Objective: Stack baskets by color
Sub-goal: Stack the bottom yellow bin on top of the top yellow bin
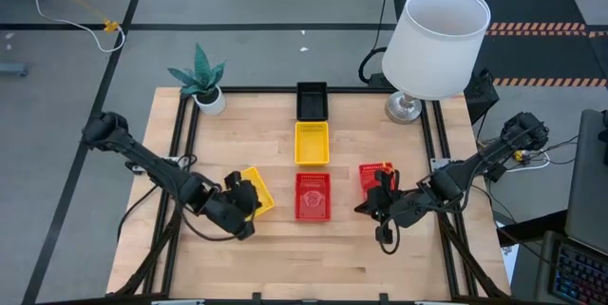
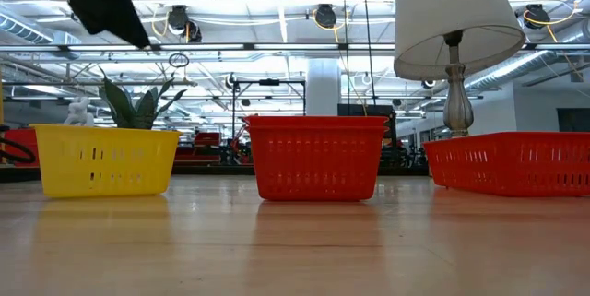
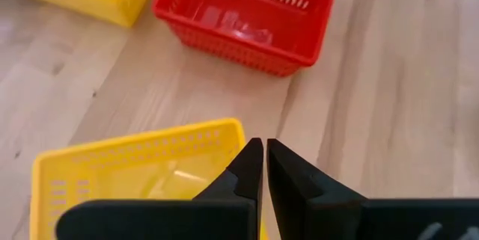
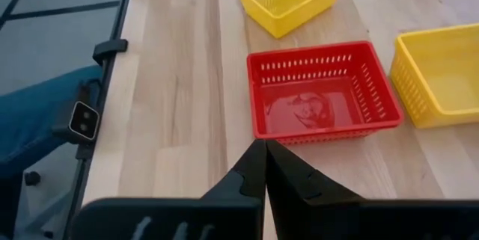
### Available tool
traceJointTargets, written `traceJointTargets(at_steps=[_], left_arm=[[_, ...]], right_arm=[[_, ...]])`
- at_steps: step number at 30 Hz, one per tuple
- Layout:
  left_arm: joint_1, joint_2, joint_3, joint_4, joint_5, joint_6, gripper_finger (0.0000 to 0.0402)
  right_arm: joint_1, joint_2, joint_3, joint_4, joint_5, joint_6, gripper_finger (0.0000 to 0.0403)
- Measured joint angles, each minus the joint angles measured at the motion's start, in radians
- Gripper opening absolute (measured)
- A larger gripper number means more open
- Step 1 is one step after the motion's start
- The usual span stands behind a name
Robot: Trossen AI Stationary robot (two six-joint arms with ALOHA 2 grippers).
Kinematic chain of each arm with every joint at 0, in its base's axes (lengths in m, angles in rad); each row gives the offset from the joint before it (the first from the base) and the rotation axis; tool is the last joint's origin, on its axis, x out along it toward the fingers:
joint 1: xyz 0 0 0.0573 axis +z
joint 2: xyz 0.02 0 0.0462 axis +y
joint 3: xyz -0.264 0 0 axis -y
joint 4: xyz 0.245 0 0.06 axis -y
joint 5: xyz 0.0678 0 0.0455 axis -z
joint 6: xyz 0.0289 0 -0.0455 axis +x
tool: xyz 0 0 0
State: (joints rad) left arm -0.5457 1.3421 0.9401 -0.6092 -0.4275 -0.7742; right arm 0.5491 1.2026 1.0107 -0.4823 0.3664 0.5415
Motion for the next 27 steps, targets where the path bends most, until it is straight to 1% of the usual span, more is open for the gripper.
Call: traceJointTargets(at_steps=[2, 4, 6, 10, 13, 15, 18, 20, 23, 27], left_arm=[[0.000, 0.031, 0.000, 0.000, 0.004, -0.008, 0.0021], [0.004, 0.066, 0.004, 0.022, 0.031, -0.011, 0.0022], [0.010, 0.113, 0.031, 0.014, 0.056, -0.006, 0.0022], [0.022, 0.183, 0.126, -0.124, 0.060, 0.021, 0.0022], [0.014, 0.210, 0.175, -0.236, 0.059, 0.054, 0.0022], [0.000, 0.213, 0.179, -0.234, 0.061, 0.045, 0.0022], [-0.018, 0.211, 0.178, -0.244, 0.063, -0.018, 0.0023], [-0.024, 0.212, 0.177, -0.296, 0.078, -0.053, 0.0030], [-0.036, 0.211, 0.176, -0.414, 0.082, -0.059, 0.0055], [-0.067, 0.211, 0.176, -0.549, 0.040, -0.134, 0.0094]], right_arm=[[0.000, 0.000, 0.000, 0.001, 0.001, 0.000, 0.0002], [0.000, 0.000, 0.000, 0.003, 0.001, -0.001, 0.0002], [0.000, 0.000, 0.000, 0.004, 0.001, -0.006, 0.0002], [-0.009, 0.000, 0.000, 0.004, 0.000, -0.034, 0.0002], [-0.013, 0.000, 0.000, 0.004, 0.000, -0.059, 0.0002], [-0.013, 0.000, 0.000, 0.003, -0.001, -0.072, 0.0002], [-0.013, 0.000, 0.000, 0.003, -0.002, -0.095, 0.0002], [-0.013, 0.000, 0.000, 0.003, -0.002, -0.111, 0.0002], [-0.013, 0.000, 0.000, 0.001, -0.004, -0.134, 0.0002], [-0.013, 0.000, 0.000, -0.001, -0.004, -0.174, 0.0002]])
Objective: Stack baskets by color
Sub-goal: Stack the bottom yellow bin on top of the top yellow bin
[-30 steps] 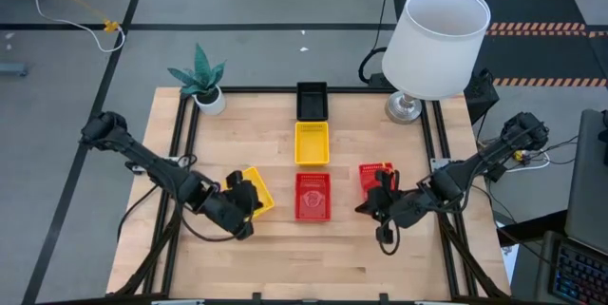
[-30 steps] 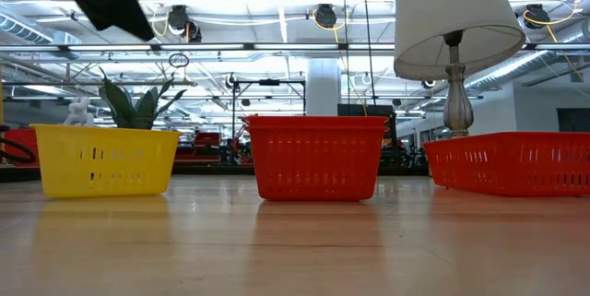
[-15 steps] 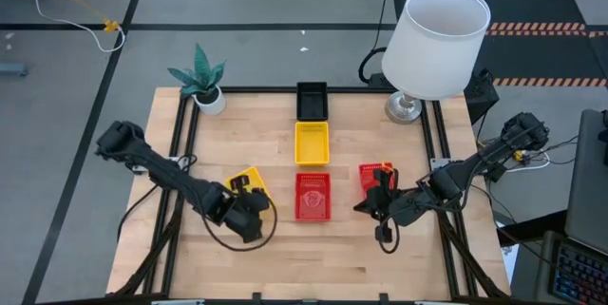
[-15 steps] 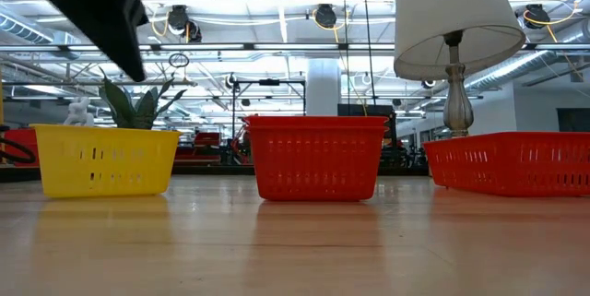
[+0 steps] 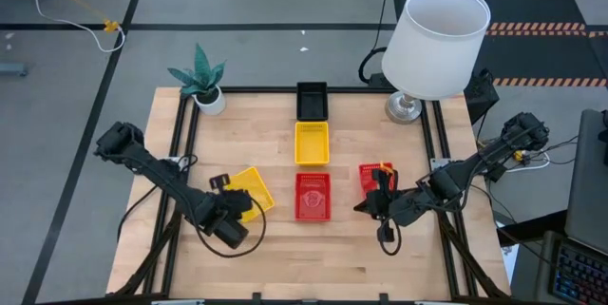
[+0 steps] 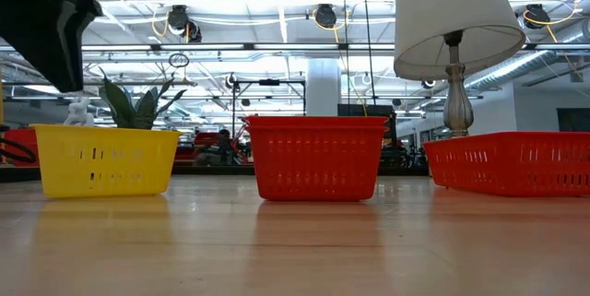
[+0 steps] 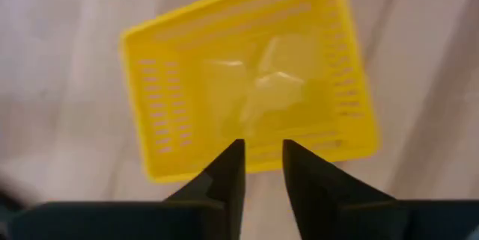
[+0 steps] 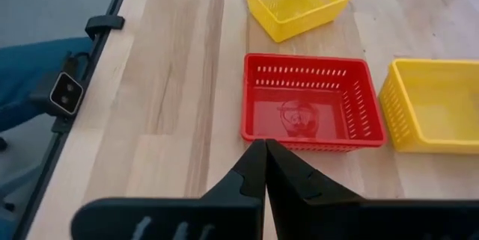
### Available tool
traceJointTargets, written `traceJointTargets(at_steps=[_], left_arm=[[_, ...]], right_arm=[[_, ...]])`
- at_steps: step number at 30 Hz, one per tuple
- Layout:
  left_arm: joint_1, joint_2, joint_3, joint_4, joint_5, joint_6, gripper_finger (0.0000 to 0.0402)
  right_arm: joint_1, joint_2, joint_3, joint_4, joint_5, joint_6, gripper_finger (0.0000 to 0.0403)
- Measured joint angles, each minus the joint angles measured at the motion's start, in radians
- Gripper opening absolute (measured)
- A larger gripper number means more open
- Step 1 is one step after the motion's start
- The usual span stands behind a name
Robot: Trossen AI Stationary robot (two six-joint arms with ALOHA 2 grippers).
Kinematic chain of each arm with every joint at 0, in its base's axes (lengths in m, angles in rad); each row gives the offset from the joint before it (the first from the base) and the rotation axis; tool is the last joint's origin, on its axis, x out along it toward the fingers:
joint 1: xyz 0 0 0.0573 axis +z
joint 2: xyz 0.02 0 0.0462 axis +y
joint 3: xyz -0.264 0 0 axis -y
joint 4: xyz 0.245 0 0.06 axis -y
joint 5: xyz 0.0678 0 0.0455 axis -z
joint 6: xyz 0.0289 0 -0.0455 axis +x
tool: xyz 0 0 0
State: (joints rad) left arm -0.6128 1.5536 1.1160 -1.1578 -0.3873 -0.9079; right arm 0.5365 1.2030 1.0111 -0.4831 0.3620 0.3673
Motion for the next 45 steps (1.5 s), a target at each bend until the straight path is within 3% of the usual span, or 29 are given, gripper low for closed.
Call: traceJointTargets(at_steps=[8, 12, 15, 21, 34, 45], left_arm=[[-0.056, -0.001, -0.029, -0.063, -0.108, 0.111, 0.0143], [-0.064, -0.001, -0.085, -0.060, -0.111, 0.133, 0.0145], [-0.065, -0.001, -0.120, -0.030, -0.108, 0.234, 0.0145], [-0.103, -0.001, -0.131, -0.004, -0.014, 0.386, 0.0145], [-0.134, -0.001, -0.138, 0.060, -0.062, 0.788, 0.0145], [-0.090, -0.004, -0.283, 0.185, -0.122, 0.961, 0.0145]], right_arm=[[-0.001, 0.000, 0.000, 0.000, 0.000, -0.061, 0.0002], [-0.004, 0.000, 0.000, 0.000, 0.000, -0.066, 0.0002], [-0.014, 0.000, 0.000, 0.000, -0.001, -0.066, 0.0002], [-0.049, 0.000, 0.000, 0.000, -0.001, -0.066, 0.0002], [-0.141, 0.000, 0.000, 0.000, -0.026, -0.095, 0.0002], [-0.182, -0.001, 0.000, 0.001, -0.031, -0.092, 0.0002]])
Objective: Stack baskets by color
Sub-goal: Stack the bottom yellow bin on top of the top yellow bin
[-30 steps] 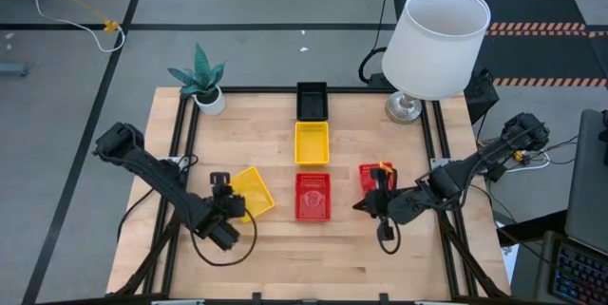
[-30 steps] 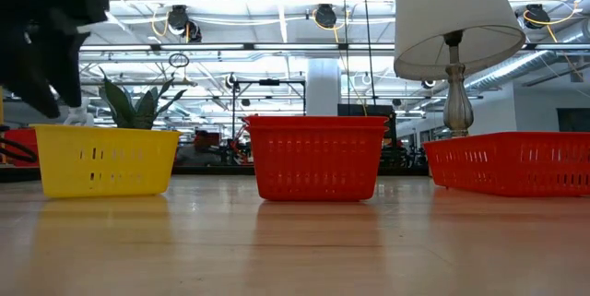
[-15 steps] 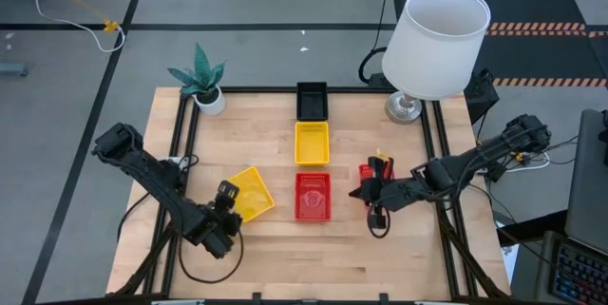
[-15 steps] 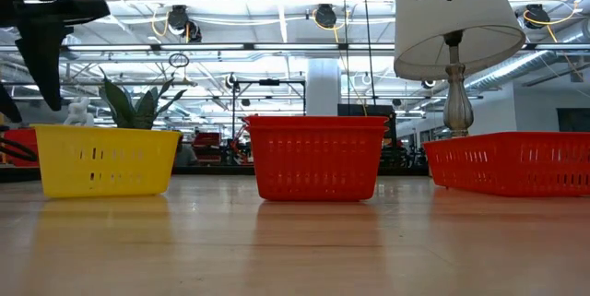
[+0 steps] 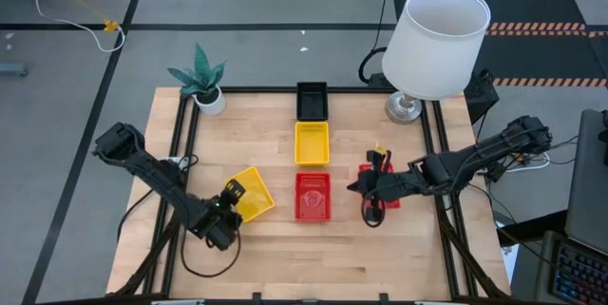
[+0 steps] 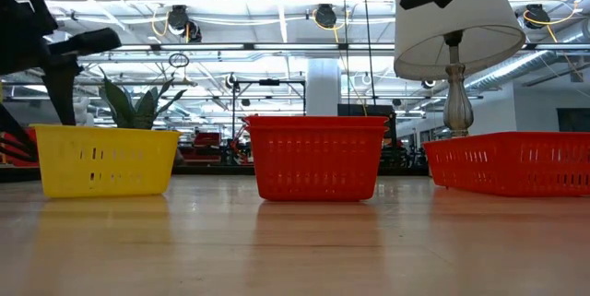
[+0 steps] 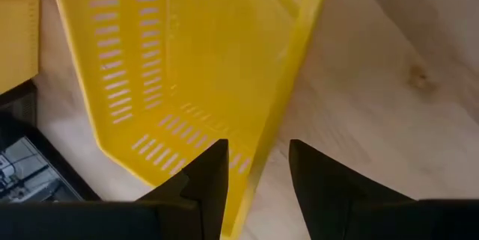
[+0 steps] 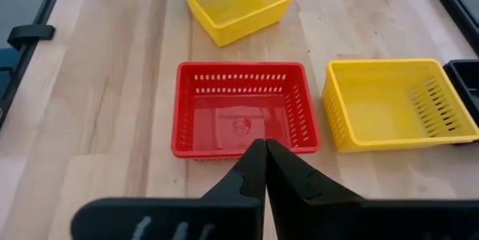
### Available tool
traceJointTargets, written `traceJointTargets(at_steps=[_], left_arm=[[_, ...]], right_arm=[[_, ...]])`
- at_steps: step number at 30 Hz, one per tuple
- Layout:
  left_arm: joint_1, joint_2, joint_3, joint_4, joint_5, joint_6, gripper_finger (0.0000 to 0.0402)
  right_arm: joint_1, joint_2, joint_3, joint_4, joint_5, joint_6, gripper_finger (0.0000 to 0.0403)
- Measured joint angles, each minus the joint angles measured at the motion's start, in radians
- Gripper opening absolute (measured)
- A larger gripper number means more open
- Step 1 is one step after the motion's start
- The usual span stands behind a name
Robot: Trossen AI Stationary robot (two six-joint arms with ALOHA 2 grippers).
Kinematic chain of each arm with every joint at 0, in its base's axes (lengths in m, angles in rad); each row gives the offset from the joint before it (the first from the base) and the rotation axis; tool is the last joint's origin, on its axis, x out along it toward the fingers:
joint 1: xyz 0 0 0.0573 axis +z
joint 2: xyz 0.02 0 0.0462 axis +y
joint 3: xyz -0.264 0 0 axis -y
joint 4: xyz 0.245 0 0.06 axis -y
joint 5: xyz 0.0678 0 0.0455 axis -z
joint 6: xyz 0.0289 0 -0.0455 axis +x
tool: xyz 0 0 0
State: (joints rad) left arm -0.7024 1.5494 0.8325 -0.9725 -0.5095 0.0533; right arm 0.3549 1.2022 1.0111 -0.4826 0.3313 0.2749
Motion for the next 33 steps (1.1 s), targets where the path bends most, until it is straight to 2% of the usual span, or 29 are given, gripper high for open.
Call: traceJointTargets(at_steps=[5, 15, 18, 24, 29, 33], left_arm=[[0.008, -0.002, 0.007, 0.023, -0.003, 0.045, 0.0121], [0.008, -0.077, 0.009, 0.046, 0.001, 0.270, 0.0012], [0.008, -0.126, 0.009, 0.039, -0.007, 0.360, 0.0014], [0.015, -0.233, 0.009, 0.042, -0.138, 0.539, 0.0008], [0.085, -0.329, 0.009, 0.088, -0.184, 0.770, 0.0015], [0.176, -0.396, 0.009, 0.220, -0.174, 1.001, 0.0009]], right_arm=[[-0.016, 0.000, 0.000, 0.001, 0.001, 0.000, 0.0002], [-0.049, 0.000, 0.000, 0.006, 0.005, 0.000, 0.0002], [-0.058, 0.000, 0.000, 0.008, 0.005, 0.000, 0.0002], [-0.062, 0.000, 0.000, 0.008, 0.006, 0.000, 0.0002], [-0.061, 0.000, 0.000, 0.008, 0.006, 0.000, 0.0002], [-0.061, 0.000, 0.000, 0.008, 0.006, 0.003, 0.0002]])
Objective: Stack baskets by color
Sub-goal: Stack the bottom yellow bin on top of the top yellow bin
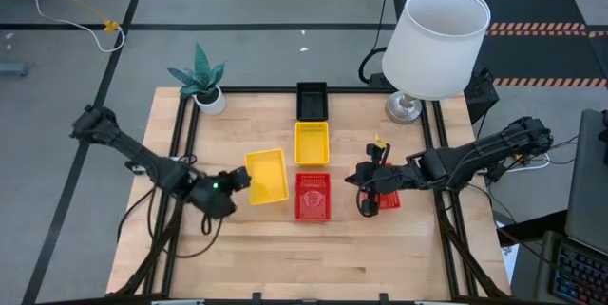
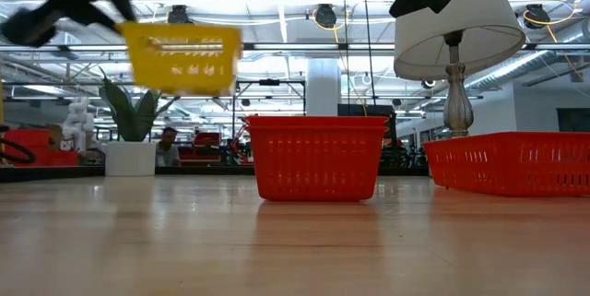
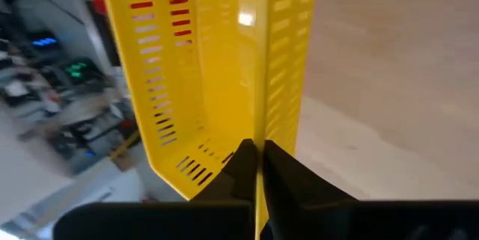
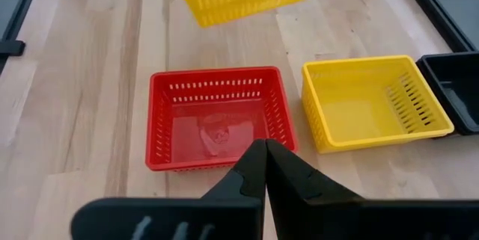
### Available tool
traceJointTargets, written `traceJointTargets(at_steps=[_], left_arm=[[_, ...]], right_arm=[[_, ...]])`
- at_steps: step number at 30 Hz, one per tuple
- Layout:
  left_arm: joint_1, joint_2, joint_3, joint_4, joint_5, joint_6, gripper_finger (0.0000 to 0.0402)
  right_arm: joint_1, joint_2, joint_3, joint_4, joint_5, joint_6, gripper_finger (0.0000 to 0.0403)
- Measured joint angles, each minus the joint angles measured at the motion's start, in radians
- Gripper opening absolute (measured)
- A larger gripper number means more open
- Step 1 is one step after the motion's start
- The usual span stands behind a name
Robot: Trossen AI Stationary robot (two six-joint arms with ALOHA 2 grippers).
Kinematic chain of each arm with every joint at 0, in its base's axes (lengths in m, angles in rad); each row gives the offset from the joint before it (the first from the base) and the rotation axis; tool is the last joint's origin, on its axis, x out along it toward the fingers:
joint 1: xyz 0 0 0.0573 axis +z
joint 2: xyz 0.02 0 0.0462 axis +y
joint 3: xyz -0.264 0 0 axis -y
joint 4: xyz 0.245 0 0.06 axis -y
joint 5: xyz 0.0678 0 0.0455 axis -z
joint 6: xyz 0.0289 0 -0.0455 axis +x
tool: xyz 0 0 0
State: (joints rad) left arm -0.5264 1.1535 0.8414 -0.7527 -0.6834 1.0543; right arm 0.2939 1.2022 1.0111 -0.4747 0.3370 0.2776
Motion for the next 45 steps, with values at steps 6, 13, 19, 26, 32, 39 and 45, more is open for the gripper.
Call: traceJointTargets(at_steps=[6, 13, 19, 26, 32, 39, 45], left_arm=[[0.202, -0.068, 0.000, 0.207, 0.134, 0.299, 0.0015], [0.452, -0.075, 0.001, 0.417, 0.362, 0.520, 0.0006], [0.592, -0.075, 0.001, 0.482, 0.568, 0.599, 0.0016], [0.691, -0.013, 0.001, 0.547, 0.666, 0.644, 0.0006], [0.734, 0.093, 0.001, 0.618, 0.675, 0.661, 0.0015], [0.760, 0.197, 0.001, 0.700, 0.728, 0.687, 0.0007], [0.792, 0.267, 0.001, 0.723, 0.758, 0.705, 0.0016]], right_arm=[[0.000, 0.000, 0.000, 0.000, 0.000, 0.024, 0.0002], [0.000, 0.000, 0.000, 0.000, 0.000, 0.020, 0.0002], [0.000, 0.000, 0.000, 0.000, 0.001, -0.006, 0.0002], [0.000, 0.000, 0.000, 0.000, 0.001, -0.002, 0.0002], [0.003, 0.000, 0.000, -0.002, 0.000, 0.054, 0.0002], [0.037, 0.000, 0.000, -0.017, 0.000, 0.078, 0.0002], [0.048, 0.000, 0.000, -0.016, 0.001, 0.077, 0.0002]])
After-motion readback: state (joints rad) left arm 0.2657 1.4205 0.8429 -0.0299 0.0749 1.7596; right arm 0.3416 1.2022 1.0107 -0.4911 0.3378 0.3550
